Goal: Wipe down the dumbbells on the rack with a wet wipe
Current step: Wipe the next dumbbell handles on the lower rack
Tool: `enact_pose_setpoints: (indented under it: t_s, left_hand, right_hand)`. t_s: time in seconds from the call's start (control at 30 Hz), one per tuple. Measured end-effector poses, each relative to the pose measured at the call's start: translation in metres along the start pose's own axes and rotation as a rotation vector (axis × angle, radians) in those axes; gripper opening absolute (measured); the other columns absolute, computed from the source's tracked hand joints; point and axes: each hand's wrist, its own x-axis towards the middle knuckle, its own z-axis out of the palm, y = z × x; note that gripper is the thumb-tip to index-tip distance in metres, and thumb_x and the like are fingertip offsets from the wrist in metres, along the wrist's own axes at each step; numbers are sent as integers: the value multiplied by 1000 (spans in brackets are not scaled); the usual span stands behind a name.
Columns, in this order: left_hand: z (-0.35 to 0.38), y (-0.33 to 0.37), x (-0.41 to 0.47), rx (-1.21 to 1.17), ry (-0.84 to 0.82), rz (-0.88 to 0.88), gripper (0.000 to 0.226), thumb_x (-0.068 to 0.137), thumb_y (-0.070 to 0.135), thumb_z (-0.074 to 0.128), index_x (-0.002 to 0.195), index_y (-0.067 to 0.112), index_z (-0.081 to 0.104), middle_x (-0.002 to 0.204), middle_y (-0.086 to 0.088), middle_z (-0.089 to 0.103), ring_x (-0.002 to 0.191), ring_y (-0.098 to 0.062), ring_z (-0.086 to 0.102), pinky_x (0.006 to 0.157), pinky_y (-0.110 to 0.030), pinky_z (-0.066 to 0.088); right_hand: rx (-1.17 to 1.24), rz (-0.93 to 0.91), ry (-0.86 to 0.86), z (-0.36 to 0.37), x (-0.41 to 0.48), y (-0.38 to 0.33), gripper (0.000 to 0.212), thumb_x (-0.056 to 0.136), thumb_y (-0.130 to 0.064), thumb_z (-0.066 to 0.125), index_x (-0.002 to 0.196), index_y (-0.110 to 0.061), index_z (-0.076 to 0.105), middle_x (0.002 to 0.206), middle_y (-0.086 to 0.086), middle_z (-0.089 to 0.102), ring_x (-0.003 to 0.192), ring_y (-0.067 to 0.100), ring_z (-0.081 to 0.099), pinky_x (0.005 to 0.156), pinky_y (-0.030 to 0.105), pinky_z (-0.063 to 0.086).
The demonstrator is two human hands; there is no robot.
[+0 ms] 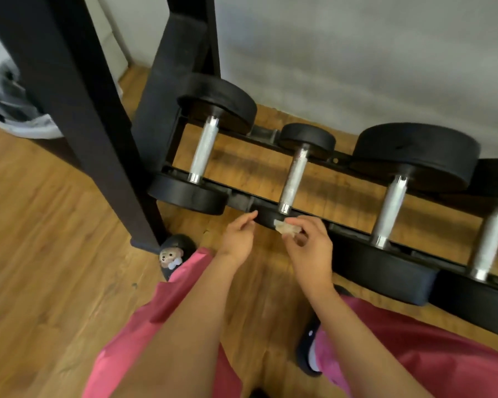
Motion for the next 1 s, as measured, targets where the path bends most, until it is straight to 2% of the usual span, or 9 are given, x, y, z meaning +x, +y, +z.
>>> enact_pose_setpoints:
  t_s: [0.13,0.23,0.33,0.4,0.5,0.6,0.77,0.9,1.0]
  left_hand:
    - [-8,8,1,35,-38,-27,35,102,17,45,131,31,59,140,-2,54,122,-22,55,96,-31,45]
    - [-11,8,4,42,-49,-1,36,103,14,43,134,26,58,140,1,53,112,-15,56,84,-24,48]
    - [-11,8,9,11,-63,-6,38,100,7,43,133,18,58,138,-4,56,125,-23,52,100,-32,42]
    - [-12,7,10,11,-72,-20,39,100,6,41,133,19,58,139,-5,55,128,-24,50,107,-37,38]
    - [-12,5,11,24,-118,-23,41,103,8,37,137,22,54,147,-2,48,136,-18,43,111,-31,34]
    - [-13,7,10,19,-128,-22,41,103,7,37,138,22,53,149,-1,46,138,-17,39,105,-25,31]
    - [-13,9,9,32,-137,-16,44,103,4,34,140,19,50,148,-2,46,137,-16,41,111,-33,33]
    - [-12,12,4,19,-119,-7,35,103,11,40,132,19,58,131,0,57,127,-18,49,100,-30,38]
    - [-12,10,4,31,-127,-1,37,103,16,41,138,22,52,143,-3,51,131,-19,46,103,-30,37]
  right_hand:
    - [-170,-112,-80,6,11,6,24,83,5,69,99,-13,73,103,-5,58,94,4,58,86,22,52]
    - [-231,-217,-118,19,22,3,22,81,6,69,94,-11,74,100,-1,61,97,13,58,86,16,46]
    - [-355,-407,-216,36,33,-6,19,78,7,71,89,-8,75,91,4,66,91,21,60,82,31,52]
    - [-418,-480,-235,35,33,-2,21,73,9,74,85,-7,75,88,5,67,86,24,61,78,30,52]
    - [-418,-477,-192,13,15,21,28,65,14,77,83,-7,74,90,4,68,89,18,57,83,12,40]
    - [-372,-399,-109,-2,1,39,30,65,15,78,84,-8,73,92,2,67,92,9,52,88,4,35]
    - [-332,-417,-97,23,12,18,25,71,11,76,88,-7,73,95,4,65,95,15,56,89,11,39]
    - [-359,-461,-140,46,35,0,23,74,11,72,89,-6,75,91,6,66,92,22,59,78,30,52]
    - [-400,-540,-191,31,32,13,23,72,10,76,88,-6,74,92,4,68,93,15,54,79,22,48]
